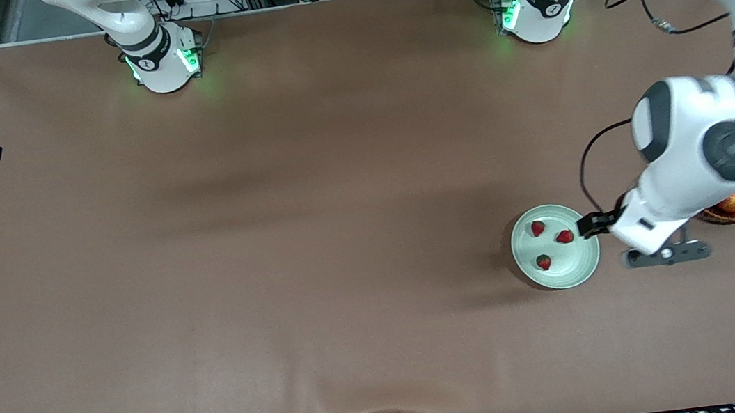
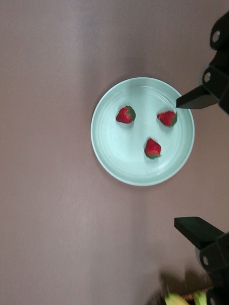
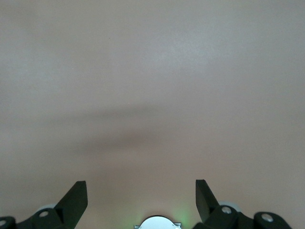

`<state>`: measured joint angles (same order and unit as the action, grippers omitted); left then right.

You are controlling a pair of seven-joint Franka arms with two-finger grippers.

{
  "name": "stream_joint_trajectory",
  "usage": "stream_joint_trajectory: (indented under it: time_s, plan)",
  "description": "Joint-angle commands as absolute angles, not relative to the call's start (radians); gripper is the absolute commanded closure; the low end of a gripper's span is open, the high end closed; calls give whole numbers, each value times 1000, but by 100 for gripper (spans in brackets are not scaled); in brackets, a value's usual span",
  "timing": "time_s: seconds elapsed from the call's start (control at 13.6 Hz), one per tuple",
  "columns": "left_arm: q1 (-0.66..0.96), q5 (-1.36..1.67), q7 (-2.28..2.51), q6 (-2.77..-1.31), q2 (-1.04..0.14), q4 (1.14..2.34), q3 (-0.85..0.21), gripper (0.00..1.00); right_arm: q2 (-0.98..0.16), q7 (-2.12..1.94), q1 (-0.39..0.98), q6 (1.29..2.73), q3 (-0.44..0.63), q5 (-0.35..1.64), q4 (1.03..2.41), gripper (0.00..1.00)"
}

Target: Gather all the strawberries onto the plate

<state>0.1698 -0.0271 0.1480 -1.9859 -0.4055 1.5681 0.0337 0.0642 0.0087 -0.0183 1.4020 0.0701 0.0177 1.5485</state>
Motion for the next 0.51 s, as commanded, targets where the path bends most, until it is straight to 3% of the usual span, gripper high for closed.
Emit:
stream_joint_trajectory:
  time_s: [0.0,0.44]
  plan:
    - [146,-37,138,-1883,-307,1562,28,0,78,-14,-35,1379,66,12,1540,0]
    - [104,-34,135,-1680,-129,1554,25,0,69,-17,-25,1391,55,11,1546,0]
